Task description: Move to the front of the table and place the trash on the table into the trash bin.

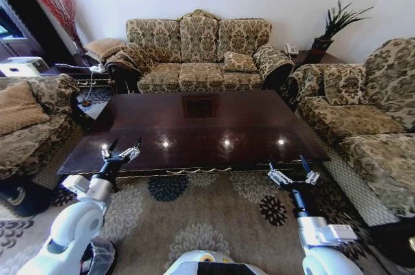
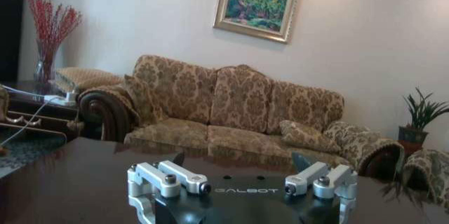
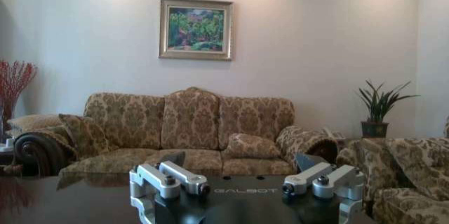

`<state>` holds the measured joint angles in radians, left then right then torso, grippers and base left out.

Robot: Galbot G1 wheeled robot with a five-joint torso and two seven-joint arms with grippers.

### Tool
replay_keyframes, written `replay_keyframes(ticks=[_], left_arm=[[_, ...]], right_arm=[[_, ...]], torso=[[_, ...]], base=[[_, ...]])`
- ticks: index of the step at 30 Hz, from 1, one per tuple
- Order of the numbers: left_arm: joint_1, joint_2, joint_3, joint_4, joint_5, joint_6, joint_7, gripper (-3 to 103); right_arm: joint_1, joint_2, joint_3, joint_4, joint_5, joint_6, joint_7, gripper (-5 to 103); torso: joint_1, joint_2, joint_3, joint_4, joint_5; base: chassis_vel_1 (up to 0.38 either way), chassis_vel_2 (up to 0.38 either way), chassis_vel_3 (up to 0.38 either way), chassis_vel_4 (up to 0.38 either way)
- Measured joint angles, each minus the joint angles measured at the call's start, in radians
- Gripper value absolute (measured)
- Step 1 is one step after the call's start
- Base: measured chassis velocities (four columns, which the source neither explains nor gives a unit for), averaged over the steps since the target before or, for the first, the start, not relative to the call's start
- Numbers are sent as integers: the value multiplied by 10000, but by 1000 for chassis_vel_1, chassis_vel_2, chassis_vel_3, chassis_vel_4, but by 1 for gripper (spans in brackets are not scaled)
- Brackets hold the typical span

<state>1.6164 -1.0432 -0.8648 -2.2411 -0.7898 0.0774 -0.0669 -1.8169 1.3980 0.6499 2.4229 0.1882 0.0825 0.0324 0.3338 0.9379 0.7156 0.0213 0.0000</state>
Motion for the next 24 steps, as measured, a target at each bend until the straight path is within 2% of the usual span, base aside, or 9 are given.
replay_keyframes(ticks=[24], left_arm=[[0, 0, 0, 0, 0, 0, 0, 100]], right_arm=[[0, 0, 0, 0, 0, 0, 0, 100]], torso=[[0, 0, 0, 0, 0]], base=[[0, 0, 0, 0]])
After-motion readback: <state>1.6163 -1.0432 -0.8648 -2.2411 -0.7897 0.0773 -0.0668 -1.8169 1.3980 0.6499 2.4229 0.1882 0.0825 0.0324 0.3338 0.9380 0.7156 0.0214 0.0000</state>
